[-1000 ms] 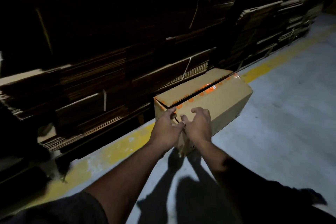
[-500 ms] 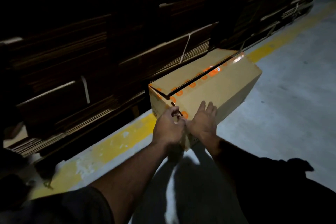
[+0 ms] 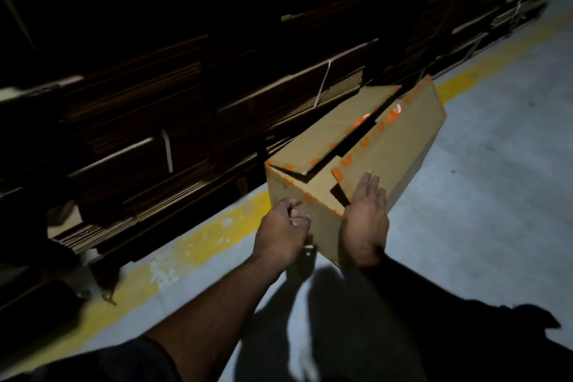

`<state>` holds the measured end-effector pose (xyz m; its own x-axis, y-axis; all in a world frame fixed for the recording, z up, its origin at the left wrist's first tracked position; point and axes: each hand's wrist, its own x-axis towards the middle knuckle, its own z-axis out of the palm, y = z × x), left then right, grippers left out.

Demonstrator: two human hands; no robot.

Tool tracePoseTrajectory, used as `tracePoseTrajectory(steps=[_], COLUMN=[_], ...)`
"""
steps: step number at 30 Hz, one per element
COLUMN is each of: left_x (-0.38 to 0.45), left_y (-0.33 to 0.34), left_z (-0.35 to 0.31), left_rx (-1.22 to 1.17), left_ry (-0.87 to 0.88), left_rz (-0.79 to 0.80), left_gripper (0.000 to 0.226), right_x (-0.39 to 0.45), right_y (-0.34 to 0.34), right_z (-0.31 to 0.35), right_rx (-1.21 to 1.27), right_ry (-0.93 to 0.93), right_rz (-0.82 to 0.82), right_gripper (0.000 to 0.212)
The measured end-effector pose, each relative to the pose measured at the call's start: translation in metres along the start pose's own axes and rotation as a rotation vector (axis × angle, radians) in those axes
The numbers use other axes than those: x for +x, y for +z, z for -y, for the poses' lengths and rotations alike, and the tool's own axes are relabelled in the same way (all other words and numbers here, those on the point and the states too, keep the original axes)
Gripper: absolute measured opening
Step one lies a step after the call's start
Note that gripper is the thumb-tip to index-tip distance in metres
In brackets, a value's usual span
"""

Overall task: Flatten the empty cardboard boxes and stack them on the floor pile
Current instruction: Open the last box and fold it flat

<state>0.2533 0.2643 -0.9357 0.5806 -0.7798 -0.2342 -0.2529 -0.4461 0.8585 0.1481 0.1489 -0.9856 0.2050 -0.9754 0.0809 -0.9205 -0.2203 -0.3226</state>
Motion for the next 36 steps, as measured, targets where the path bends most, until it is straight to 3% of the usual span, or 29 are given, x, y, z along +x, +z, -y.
tracePoseTrajectory(steps=[5, 7, 9, 14, 19, 22, 24, 26, 28, 31, 34, 36], left_x=[-0.055, -0.09, -0.127, -0.2, -0.276, -0.326, -0.363, -0.394, -0.42, -0.455, -0.498, -0.522], left_y=[-0.003, -0.003, -0.004, -0.031, -0.071, -0.096, -0.113, -0.13, -0.152, -0.19, -0.215, -0.228], left_z=[-0.016, -0.026, -0.03, -0.033, -0.048, -0.048, -0.039, -0.021, 0.0, 0.031, 0.047, 0.062], left_rx=[0.161, 0.101, 0.245, 0.479, 0.523, 0.507, 0.411, 0.285, 0.017, -0.295, -0.568, -0.704], left_ry=[0.068, 0.11, 0.267, 0.376, 0.344, 0.2, 0.047, -0.089, -0.246, -0.391, -0.47, -0.518], left_rz=[0.203, 0.282, 0.242, 0.059, -0.104, -0.178, -0.256, -0.36, -0.523, -0.742, -0.848, -0.88], left_gripper=[0.076, 0.059, 0.047, 0.039, 0.034, 0.015, 0.008, 0.024, 0.031, 0.037, 0.029, 0.026], right_x=[-0.068, -0.1, -0.132, -0.201, -0.268, -0.315, -0.346, -0.381, -0.425, -0.477, -0.481, -0.474], right_y=[-0.059, -0.085, -0.112, -0.177, -0.232, -0.252, -0.256, -0.256, -0.248, -0.234, -0.239, -0.245], right_z=[-0.003, 0.007, 0.018, 0.041, 0.072, 0.085, 0.092, 0.092, 0.079, 0.046, 0.042, 0.042], right_rx=[0.156, 0.22, 0.26, 0.322, 0.351, 0.339, 0.405, 0.563, 0.628, 0.553, 0.447, 0.475], right_ry=[-0.002, -0.006, -0.013, -0.127, -0.264, -0.432, -0.581, -0.667, -0.654, -0.611, -0.802, -0.75], right_rz=[-0.036, 0.015, 0.049, 0.052, 0.06, 0.115, 0.243, 0.469, 0.588, 0.551, 0.468, 0.483], right_gripper=[0.082, 0.083, 0.086, 0.082, 0.074, 0.073, 0.07, 0.064, 0.062, 0.065, 0.062, 0.055])
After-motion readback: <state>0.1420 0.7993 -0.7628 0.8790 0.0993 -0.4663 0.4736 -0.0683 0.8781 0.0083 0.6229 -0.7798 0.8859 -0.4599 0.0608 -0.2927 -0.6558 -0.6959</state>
